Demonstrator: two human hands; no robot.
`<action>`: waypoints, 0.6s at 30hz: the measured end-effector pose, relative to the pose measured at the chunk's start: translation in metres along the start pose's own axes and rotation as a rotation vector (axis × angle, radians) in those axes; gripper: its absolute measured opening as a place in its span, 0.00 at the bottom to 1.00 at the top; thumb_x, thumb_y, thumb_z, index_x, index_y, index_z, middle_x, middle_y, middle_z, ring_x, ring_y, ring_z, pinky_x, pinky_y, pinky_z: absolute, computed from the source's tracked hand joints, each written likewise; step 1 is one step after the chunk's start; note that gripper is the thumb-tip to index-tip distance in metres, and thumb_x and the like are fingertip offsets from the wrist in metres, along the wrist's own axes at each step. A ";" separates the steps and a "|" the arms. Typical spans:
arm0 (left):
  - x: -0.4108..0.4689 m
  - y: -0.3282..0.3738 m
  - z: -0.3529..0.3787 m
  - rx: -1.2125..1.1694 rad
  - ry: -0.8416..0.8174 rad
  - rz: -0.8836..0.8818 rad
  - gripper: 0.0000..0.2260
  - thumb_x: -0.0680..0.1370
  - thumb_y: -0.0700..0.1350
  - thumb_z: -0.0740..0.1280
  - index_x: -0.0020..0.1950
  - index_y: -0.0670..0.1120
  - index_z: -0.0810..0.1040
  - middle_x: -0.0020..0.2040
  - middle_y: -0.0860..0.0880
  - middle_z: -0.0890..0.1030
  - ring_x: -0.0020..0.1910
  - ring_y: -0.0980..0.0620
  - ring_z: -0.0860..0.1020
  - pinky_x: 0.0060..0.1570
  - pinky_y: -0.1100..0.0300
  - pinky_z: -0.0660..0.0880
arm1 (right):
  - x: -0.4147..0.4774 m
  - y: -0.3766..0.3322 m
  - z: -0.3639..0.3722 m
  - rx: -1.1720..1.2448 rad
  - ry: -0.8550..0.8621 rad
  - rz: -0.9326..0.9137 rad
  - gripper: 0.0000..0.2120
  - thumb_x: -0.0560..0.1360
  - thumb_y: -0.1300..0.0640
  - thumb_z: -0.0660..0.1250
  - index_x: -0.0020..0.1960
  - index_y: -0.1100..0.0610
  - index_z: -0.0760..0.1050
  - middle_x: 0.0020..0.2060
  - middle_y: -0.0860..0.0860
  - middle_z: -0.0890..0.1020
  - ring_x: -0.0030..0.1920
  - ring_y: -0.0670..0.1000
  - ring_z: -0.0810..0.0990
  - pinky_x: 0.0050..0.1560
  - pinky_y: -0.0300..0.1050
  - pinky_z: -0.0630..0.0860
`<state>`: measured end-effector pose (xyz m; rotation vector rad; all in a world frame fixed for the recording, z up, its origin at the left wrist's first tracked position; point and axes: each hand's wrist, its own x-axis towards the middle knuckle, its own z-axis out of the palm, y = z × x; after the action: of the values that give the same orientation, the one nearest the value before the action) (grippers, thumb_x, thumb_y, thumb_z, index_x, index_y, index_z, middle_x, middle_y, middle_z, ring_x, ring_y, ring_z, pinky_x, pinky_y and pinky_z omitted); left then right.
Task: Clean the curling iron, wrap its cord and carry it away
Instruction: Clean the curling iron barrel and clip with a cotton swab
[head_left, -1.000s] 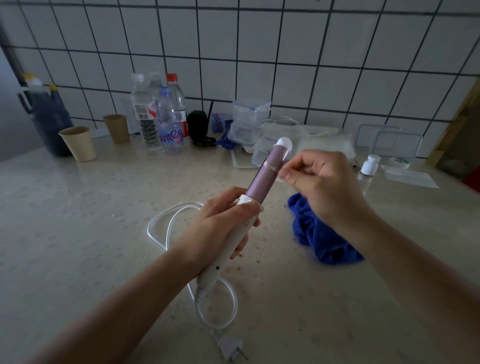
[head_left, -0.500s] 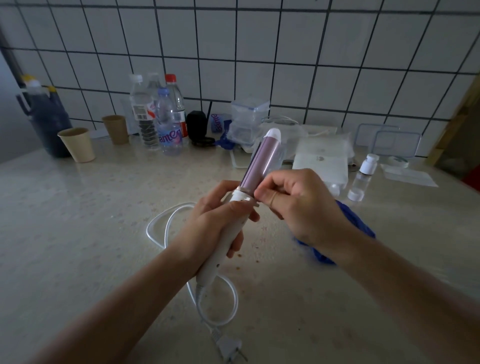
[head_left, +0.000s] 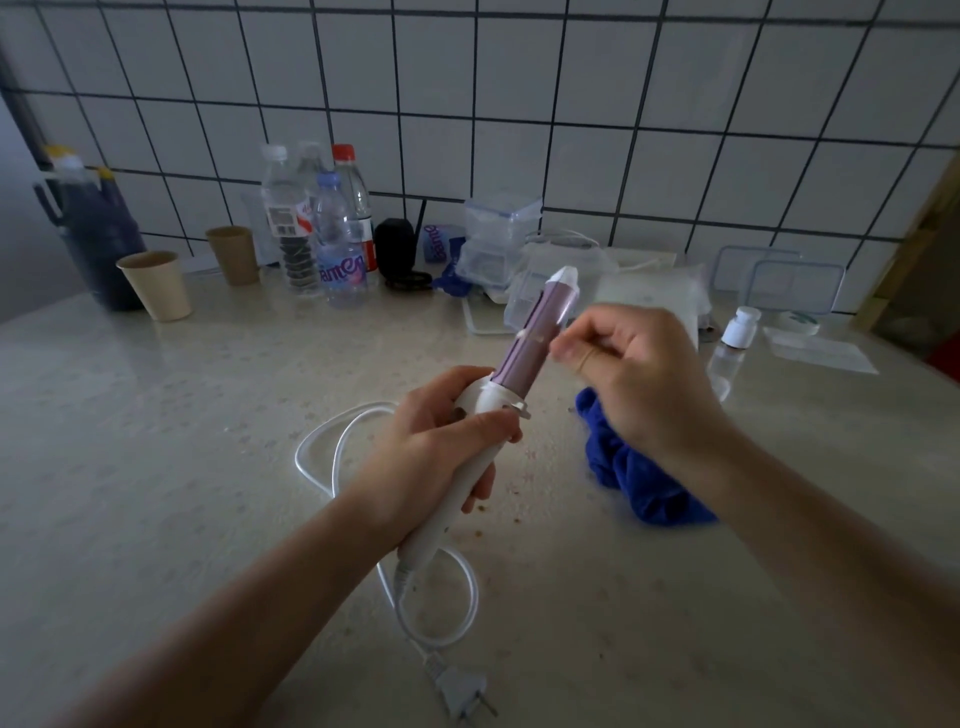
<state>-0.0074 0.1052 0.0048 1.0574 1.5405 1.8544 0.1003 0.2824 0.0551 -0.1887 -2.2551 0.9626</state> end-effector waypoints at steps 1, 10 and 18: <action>-0.001 0.000 0.001 0.020 -0.016 -0.004 0.15 0.73 0.49 0.73 0.60 0.53 0.82 0.46 0.42 0.84 0.27 0.47 0.77 0.25 0.57 0.74 | 0.006 0.002 -0.009 0.006 0.056 0.030 0.09 0.81 0.59 0.70 0.42 0.54 0.81 0.24 0.43 0.77 0.23 0.41 0.68 0.25 0.36 0.67; 0.001 -0.001 -0.001 0.079 0.027 0.004 0.19 0.72 0.51 0.76 0.62 0.56 0.80 0.41 0.39 0.82 0.27 0.48 0.79 0.27 0.56 0.75 | -0.003 -0.001 0.008 0.012 -0.035 0.021 0.08 0.80 0.60 0.72 0.42 0.57 0.82 0.26 0.44 0.78 0.23 0.41 0.69 0.27 0.31 0.68; 0.000 0.002 0.005 -0.079 -0.063 -0.076 0.23 0.71 0.46 0.77 0.66 0.52 0.78 0.39 0.42 0.81 0.27 0.48 0.74 0.26 0.58 0.72 | 0.010 -0.001 -0.020 0.050 0.060 0.097 0.10 0.81 0.59 0.71 0.40 0.55 0.82 0.22 0.43 0.75 0.23 0.44 0.66 0.26 0.38 0.65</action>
<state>-0.0031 0.1071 0.0068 0.9982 1.4398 1.7986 0.1048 0.2974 0.0710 -0.3032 -2.1820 1.0489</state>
